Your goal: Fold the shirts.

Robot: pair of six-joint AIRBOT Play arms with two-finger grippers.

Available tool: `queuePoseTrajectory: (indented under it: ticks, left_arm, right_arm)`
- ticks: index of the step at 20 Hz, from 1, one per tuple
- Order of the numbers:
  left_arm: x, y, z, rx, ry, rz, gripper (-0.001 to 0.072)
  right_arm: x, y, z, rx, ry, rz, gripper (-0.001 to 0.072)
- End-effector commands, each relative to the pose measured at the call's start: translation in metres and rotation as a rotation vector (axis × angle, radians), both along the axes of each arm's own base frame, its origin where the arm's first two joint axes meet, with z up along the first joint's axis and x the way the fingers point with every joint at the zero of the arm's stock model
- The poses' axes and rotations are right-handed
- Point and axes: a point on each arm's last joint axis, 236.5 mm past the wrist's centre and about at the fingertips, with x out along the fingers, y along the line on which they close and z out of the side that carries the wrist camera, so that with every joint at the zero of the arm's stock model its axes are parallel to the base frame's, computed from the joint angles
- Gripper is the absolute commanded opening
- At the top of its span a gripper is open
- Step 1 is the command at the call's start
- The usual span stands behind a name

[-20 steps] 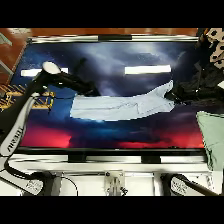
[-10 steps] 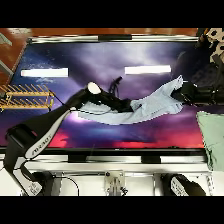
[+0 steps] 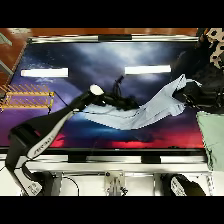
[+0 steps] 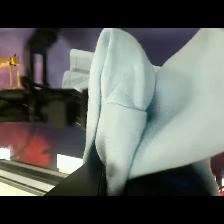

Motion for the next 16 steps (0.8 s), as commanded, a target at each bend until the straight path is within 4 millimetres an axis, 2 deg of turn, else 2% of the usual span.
queuePoseTrajectory:
  ticks: [1,4,7,10,12,14,16]
  left_arm:
    - [0.05,0.062,0.052,0.007,-0.136,0.102,0.0029]
    - [0.075,0.127,0.104,0.043,-0.269,0.171,0.0029]
    - [0.078,0.188,0.15,0.166,-0.451,0.218,0.0029]
    - [0.07,0.243,0.197,0.284,-0.591,0.296,0.0029]
    - [0.06,0.276,0.226,0.342,-0.664,0.352,0.003]
    - [0.047,0.299,0.25,0.365,-0.708,0.392,0.0029]
    - [0.032,0.314,0.267,0.372,-0.731,0.411,0.003]
  right_arm:
    - [0.011,0.008,-0.007,-0.012,-0.004,0.005,0.0068]
    - [0.028,0.043,-0.031,-0.052,0.014,0.07,0.0067]
    - [0.049,0.094,-0.057,-0.046,0.015,0.125,0.0067]
    - [0.063,0.14,-0.092,-0.035,0.04,0.157,0.0068]
    - [0.067,0.165,-0.117,-0.033,0.075,0.168,0.0067]
    - [0.067,0.191,-0.137,-0.009,0.1,0.177,0.0067]
    - [0.07,0.217,-0.144,0.038,0.094,0.172,0.0067]
